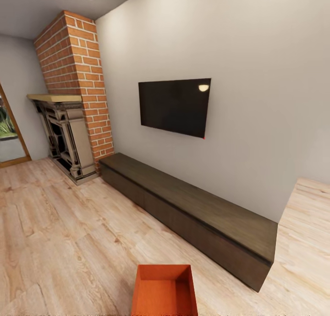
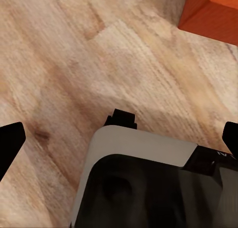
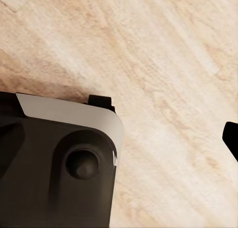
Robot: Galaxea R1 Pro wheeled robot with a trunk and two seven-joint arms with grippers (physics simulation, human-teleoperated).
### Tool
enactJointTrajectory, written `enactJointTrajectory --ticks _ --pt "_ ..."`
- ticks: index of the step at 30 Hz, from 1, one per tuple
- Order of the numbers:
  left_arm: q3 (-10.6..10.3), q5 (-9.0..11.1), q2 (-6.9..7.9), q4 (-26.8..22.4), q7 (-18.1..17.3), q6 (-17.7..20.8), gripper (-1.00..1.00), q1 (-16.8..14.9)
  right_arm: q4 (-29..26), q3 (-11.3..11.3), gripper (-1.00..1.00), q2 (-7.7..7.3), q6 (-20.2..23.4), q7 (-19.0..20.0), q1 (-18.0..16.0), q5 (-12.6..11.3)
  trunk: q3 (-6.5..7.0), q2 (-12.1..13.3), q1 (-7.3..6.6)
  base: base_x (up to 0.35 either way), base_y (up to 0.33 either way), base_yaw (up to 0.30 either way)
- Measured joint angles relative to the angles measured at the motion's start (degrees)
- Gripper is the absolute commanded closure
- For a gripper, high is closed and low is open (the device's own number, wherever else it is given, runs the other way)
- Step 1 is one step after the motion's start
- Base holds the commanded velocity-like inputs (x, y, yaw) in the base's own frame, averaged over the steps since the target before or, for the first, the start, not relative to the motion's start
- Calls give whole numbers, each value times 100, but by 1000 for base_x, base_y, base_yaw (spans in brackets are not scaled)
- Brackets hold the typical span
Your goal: Move the two storage containers from the living room to the garage. In the garage, place one container on the floor and stack the other container on top of it (either order is fine).
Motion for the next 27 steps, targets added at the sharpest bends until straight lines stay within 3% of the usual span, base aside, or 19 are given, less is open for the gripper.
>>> enactJointTrajectory --ticks 27 --pt "-20 -2 8 -1 0 0 -100 -1 6 8 -100 10 72 10 0 -6 -250 0 0 0 0 0"
